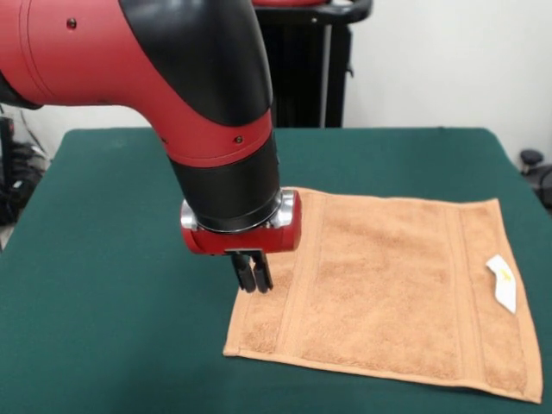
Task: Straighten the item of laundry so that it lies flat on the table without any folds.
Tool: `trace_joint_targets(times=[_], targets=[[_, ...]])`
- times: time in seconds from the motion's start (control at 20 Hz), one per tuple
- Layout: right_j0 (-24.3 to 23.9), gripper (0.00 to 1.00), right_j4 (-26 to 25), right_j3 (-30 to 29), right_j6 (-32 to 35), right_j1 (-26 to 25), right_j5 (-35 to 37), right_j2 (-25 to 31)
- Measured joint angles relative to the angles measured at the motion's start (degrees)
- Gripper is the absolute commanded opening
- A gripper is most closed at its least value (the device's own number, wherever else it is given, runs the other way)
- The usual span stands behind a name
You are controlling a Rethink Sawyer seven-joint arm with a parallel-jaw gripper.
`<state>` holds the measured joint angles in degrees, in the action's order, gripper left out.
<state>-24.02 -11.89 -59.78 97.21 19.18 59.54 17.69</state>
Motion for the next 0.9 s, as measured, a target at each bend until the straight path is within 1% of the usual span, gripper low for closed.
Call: trace_joint_targets(times=[0.9], targets=[[-0.62, 0.00, -0.01, 0.30, 0.00, 1.36, 0.00, -0.02]])
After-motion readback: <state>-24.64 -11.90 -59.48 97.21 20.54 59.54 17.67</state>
